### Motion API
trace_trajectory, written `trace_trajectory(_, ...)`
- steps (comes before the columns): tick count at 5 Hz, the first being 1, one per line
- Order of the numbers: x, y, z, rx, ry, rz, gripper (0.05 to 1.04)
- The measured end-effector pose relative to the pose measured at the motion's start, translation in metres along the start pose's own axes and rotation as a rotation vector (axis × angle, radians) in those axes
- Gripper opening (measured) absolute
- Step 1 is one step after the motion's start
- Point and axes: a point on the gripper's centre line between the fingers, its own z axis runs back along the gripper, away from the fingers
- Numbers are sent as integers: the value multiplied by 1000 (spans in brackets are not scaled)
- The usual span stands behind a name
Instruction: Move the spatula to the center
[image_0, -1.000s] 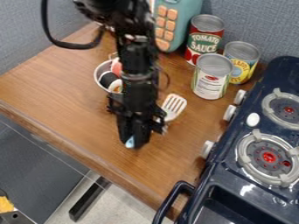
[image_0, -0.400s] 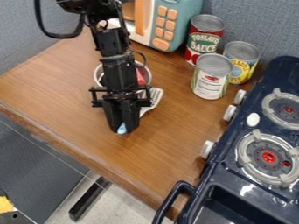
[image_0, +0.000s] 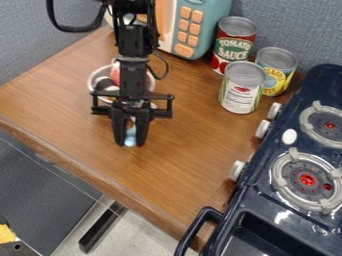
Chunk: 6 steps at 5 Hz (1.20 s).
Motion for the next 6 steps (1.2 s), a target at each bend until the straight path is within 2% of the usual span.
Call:
trace_trajectory(1, -11, -6, 13, 93, -103, -39, 301)
trace_trajectory(3, -21, -11, 17, 218, -160, 3, 301)
trace_trajectory(4, -24, -17, 19, 247, -180, -6, 301)
trace_trajectory(6, -21, -16, 20, 239, -182, -7, 301)
